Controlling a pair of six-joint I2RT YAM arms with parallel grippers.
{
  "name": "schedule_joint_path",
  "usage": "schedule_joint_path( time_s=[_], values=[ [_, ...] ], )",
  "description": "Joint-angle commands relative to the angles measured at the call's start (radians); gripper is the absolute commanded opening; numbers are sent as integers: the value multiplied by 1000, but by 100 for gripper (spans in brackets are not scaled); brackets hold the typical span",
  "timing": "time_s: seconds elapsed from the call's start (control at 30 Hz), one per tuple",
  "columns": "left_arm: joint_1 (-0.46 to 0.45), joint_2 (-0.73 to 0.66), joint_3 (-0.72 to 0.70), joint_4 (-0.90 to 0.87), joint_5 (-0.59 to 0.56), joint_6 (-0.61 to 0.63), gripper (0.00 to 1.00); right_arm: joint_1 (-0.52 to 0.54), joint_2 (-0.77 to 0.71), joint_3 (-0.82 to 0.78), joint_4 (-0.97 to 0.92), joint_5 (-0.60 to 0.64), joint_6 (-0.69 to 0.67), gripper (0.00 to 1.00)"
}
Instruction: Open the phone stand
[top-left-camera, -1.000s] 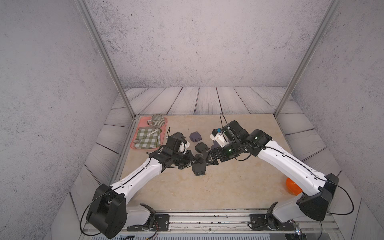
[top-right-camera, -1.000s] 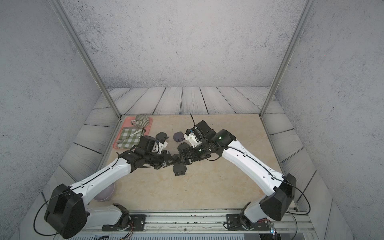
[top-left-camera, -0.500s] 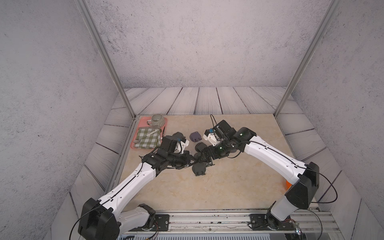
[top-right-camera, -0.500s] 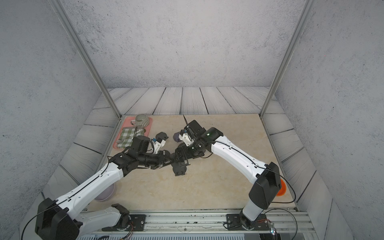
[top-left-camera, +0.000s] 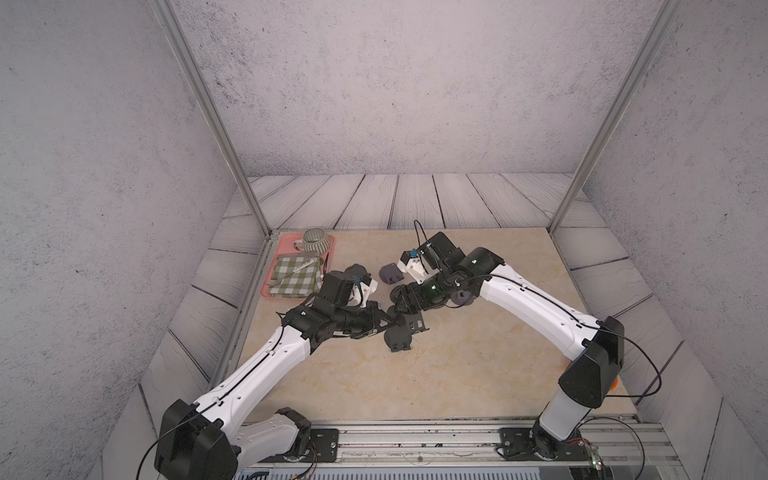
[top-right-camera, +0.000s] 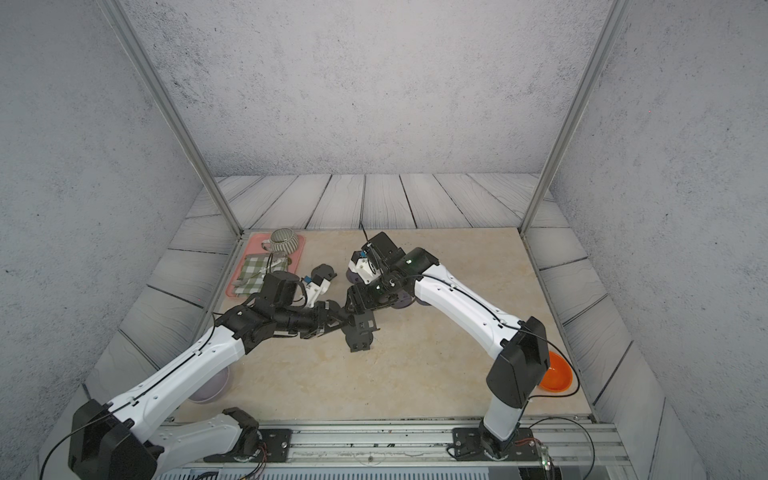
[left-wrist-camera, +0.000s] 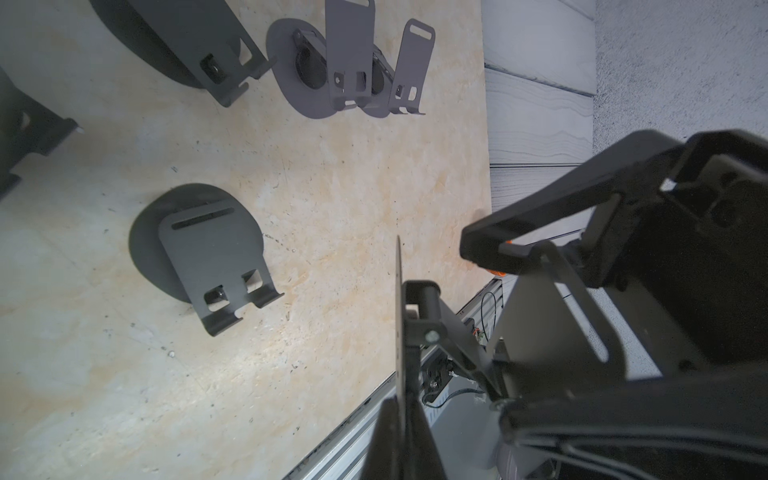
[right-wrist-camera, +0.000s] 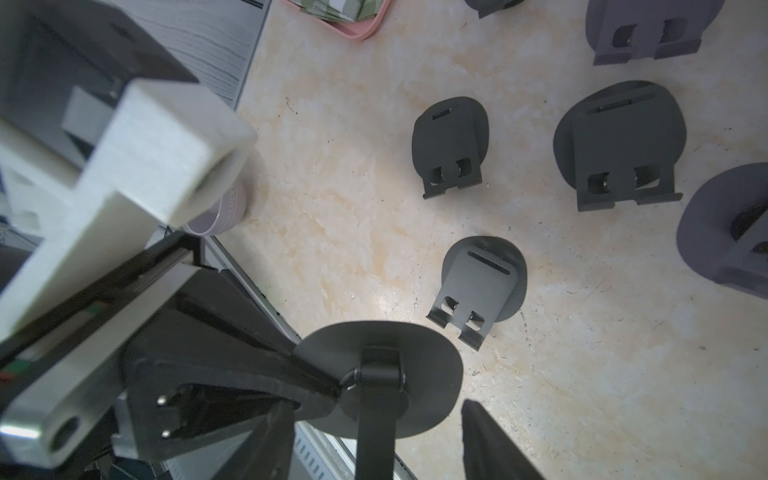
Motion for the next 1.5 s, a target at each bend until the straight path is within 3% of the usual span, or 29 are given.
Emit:
schedule_joint_path(
  time_s=[0.0, 0.33, 0.77, 1.2, 1.47],
  values=[
    [2, -13, 18, 54, -20, -43, 0, 4, -15, 11, -20, 5, 3, 63],
    [54, 12, -30, 77, -21, -182, 0, 7, -93, 20, -22, 113, 21, 58],
    [111, 31, -133, 243, 42, -403, 0, 32, -286, -130, 56, 281, 56, 55],
    [122, 38, -219, 343, 39, -526, 0, 50, -361, -168, 57, 342, 60, 53],
    [122, 42, -205, 342, 41, -523, 0, 51, -343, -171, 61, 337, 54, 53]
  ],
)
